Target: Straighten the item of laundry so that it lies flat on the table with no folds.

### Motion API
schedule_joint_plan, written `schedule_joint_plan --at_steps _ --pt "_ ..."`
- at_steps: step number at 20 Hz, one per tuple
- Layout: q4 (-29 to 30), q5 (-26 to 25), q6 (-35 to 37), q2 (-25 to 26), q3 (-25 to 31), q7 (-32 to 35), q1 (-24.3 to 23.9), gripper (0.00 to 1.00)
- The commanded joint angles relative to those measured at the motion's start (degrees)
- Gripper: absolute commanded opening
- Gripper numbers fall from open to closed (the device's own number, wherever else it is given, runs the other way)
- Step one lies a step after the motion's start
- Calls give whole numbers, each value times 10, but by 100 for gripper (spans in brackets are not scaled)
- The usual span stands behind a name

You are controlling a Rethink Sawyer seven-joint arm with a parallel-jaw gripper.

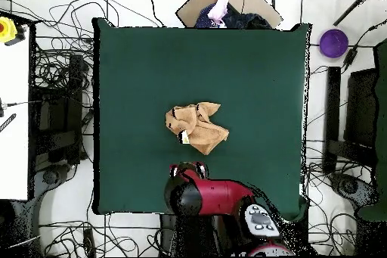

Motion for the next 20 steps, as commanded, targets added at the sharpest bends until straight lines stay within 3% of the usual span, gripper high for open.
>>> schedule_joint_plan --at_steps 1,11,20 --pt "-64 -42 -30 77 89 43 -24 100" --pt "-62 -78 -30 63 183 50 -91 100" --pt "-128 -30 150 33 193 3 -71 100"
